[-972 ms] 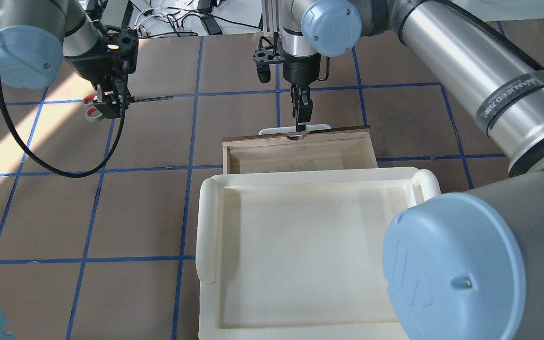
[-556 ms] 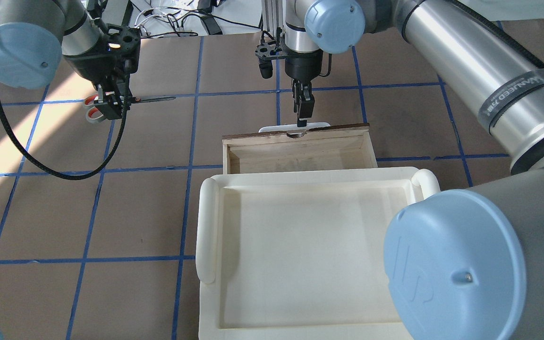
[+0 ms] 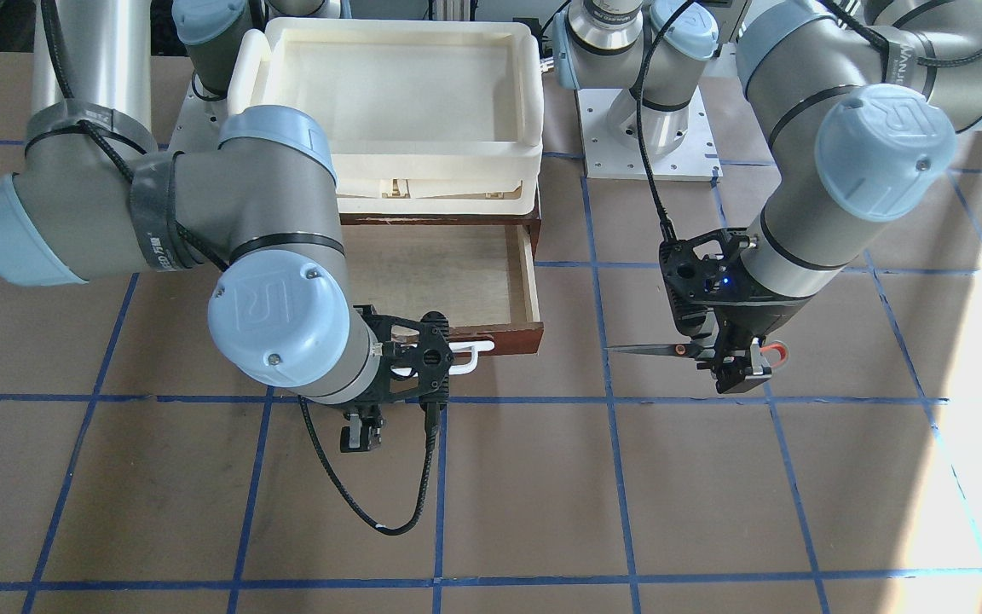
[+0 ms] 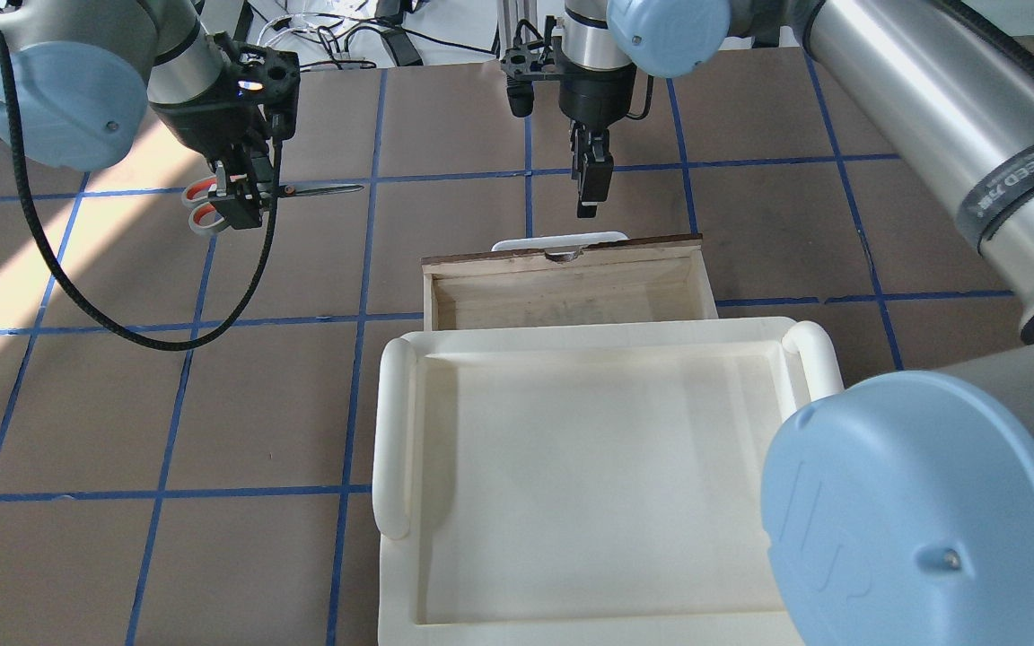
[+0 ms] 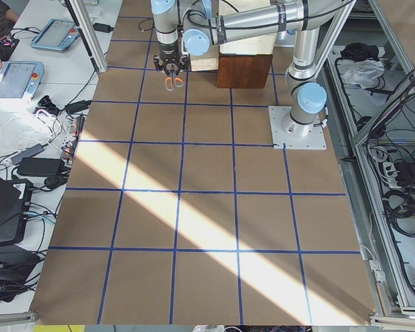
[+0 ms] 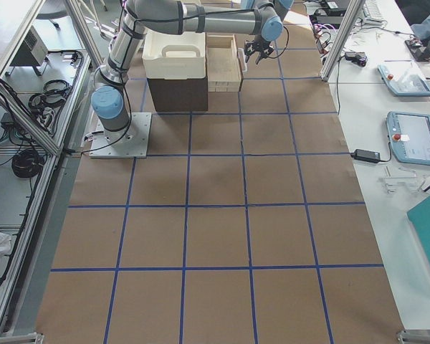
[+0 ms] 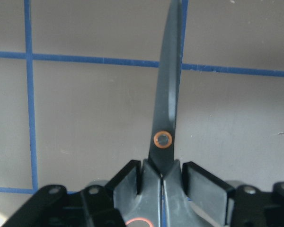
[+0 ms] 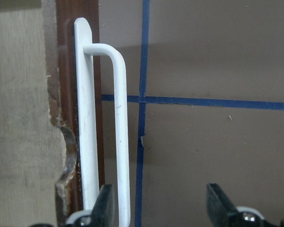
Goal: Place scissors in drawer with both arms
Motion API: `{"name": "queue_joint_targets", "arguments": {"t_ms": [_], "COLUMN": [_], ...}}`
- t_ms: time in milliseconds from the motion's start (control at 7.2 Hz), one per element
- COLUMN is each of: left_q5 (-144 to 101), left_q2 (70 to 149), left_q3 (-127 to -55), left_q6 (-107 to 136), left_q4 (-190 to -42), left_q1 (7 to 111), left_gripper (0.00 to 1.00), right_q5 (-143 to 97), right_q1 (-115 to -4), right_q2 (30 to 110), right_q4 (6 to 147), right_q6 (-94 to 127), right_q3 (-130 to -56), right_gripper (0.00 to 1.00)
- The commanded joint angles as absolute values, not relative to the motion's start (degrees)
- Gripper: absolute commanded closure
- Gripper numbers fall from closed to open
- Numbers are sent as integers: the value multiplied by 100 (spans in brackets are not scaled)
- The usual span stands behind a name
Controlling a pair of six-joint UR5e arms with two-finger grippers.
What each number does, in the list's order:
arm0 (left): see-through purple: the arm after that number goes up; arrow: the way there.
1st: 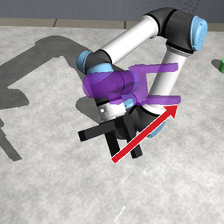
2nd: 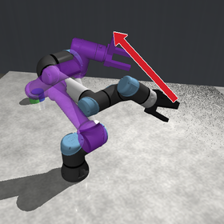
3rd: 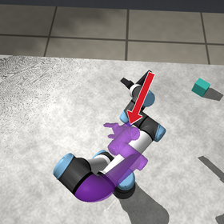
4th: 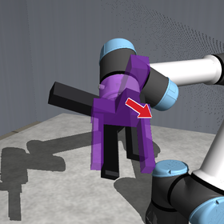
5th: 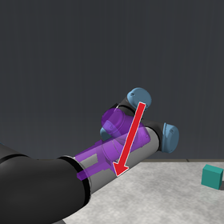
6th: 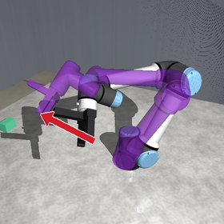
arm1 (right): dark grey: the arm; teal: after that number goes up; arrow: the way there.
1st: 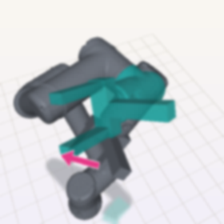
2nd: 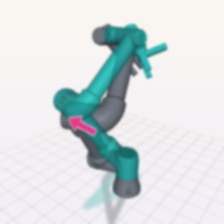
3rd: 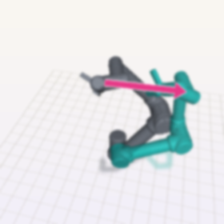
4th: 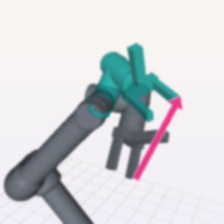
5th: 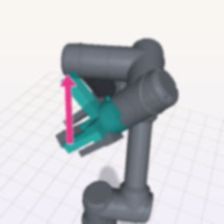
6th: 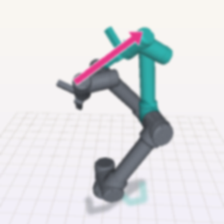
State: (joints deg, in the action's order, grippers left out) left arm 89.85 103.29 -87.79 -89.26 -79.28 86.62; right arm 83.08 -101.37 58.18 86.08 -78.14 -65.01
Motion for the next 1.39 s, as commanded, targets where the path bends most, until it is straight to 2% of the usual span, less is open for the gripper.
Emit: {"name": "queue_joint_targets", "arguments": {"t_ms": [0, 278, 694, 1250], "left_q5": [8965, 8974, 8904, 8895], "left_q2": [10266, 10143, 10222, 10327], "left_q3": [-8798, -8798, -8798, -8886], "left_q6": [-8563, -7791, -6683, -6118], "left_q4": [-7971, -8085, -8051, -7998], "left_q1": [8928, 9533, 10518, 11284], "left_gripper": [100, 100, 100, 100], "right_q5": [8323, 8349, 8420, 8839], "right_q1": [-9688, -9257, -9053, -9061], "right_q2": [6404, 7098, 7996, 8568], "right_q4": [8552, 8325, 8315, 8253], "right_q6": [-7244, -6386, -3472, -385], "right_q3": [-6696, -7178, -8005, -8200], "right_gripper": [3, 0, 0, 0]}}
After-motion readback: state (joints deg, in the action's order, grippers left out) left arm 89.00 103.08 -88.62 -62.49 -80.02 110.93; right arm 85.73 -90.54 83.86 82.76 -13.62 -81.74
